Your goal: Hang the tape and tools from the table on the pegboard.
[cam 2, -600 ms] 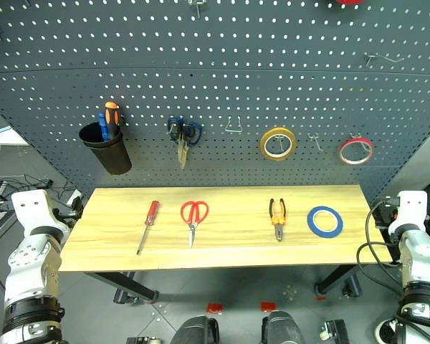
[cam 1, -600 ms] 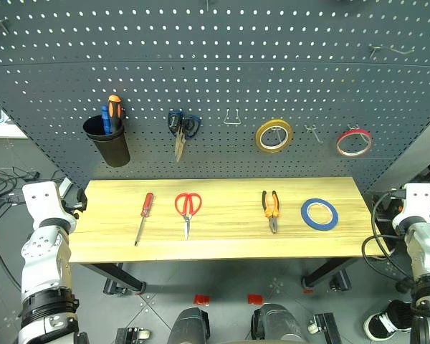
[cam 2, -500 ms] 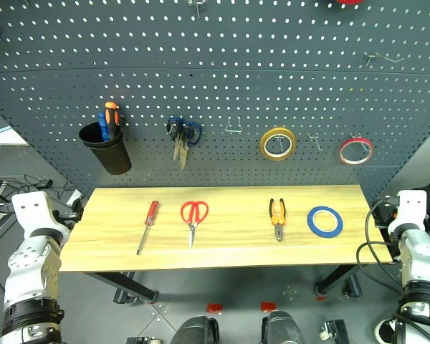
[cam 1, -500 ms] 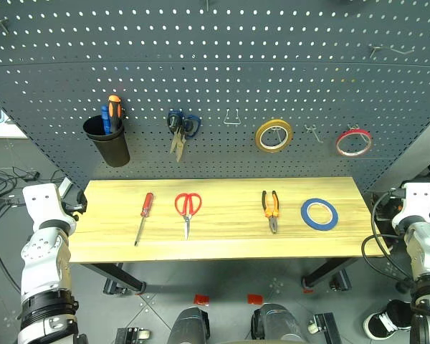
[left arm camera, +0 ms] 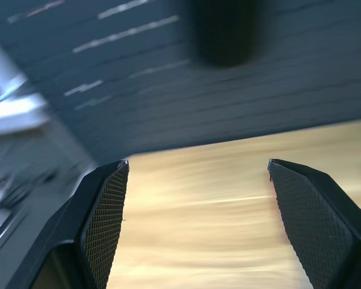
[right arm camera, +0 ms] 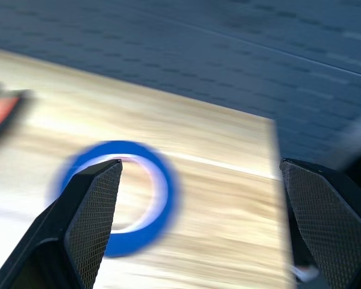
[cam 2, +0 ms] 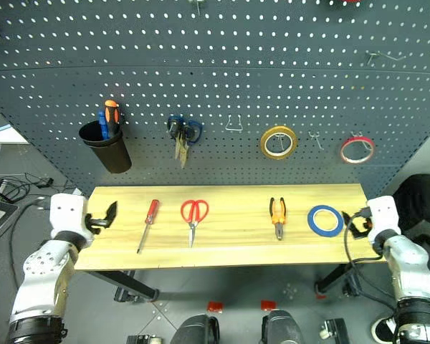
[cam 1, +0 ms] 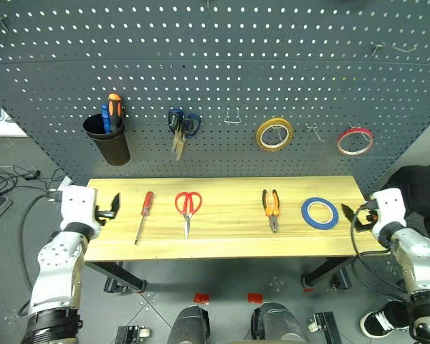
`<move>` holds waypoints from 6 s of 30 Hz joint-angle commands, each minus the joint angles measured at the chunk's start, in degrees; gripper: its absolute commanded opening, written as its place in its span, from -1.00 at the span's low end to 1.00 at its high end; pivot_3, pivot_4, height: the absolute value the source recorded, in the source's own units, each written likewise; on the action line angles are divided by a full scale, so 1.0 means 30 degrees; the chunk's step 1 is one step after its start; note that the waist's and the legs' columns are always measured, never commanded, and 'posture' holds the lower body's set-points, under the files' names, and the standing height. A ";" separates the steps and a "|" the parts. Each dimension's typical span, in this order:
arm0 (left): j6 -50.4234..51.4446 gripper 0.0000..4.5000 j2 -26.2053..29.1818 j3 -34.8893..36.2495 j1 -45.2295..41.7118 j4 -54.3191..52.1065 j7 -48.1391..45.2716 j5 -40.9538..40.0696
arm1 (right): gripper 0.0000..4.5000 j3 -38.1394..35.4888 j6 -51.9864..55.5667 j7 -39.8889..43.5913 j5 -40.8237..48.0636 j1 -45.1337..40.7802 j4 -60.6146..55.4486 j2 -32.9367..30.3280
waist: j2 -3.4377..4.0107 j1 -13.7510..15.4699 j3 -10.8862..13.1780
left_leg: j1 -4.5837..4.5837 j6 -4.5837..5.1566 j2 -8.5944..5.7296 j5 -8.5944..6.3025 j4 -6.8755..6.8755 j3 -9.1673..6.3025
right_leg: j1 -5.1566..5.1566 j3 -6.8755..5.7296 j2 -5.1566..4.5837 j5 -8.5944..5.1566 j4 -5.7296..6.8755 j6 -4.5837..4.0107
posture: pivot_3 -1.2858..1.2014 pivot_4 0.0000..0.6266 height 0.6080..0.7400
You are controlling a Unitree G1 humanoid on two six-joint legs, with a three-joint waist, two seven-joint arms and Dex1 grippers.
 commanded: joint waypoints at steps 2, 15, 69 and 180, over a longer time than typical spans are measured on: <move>0.0739 0.74 0.0545 -0.1603 -0.0600 -0.2415 -0.2741 -0.0615 | 1.00 0.1088 0.2779 0.0458 0.0002 0.0855 -0.4384 -0.0037 | 0.0017 0.0017 0.0405 | 0.0003 0.0008 0.0009 0.0005 0.0002 0.0015 | -0.0012 0.0019 0.0006 0.0008 -0.0001 -0.0014 | -0.09 -0.26 1.00; 0.2845 0.74 0.0428 -0.5898 -0.4619 -0.3192 -0.8464 -0.1588 | 1.00 0.3193 0.8331 -0.0265 -0.1118 -0.1792 -0.5760 0.0148 | -0.0058 -0.0234 0.3040 | -0.0171 0.0035 0.0001 -0.0011 0.0006 0.0130 | -0.0244 0.0147 0.0016 0.0065 0.0003 -0.0091 | -0.15 0.31 1.00; 0.0076 0.76 -0.5428 -0.7128 -0.9521 -0.3865 -0.7553 -0.2565 | -0.70 0.2562 -0.0340 -0.3854 -0.5157 -0.6191 -0.7824 0.2403 | -0.0112 -0.0829 0.4780 | -0.0725 0.0106 0.0035 -0.0064 0.0605 0.0470 | -0.0703 0.0215 -0.0091 0.0113 0.0298 0.0226 | -0.17 0.17 1.00; 0.3994 0.76 -0.2221 -0.3243 -0.7731 -0.6750 -0.1882 -0.2813 | 0.12 0.4858 -1.0271 -1.0946 -0.5532 -2.1149 0.8156 1.2954 | -0.0158 -0.0581 0.4731 | -0.0906 0.0080 0.0276 -0.0035 0.0632 0.0741 | -0.1017 0.0312 0.0014 0.0262 0.0366 0.0053 | -0.06 0.21 1.00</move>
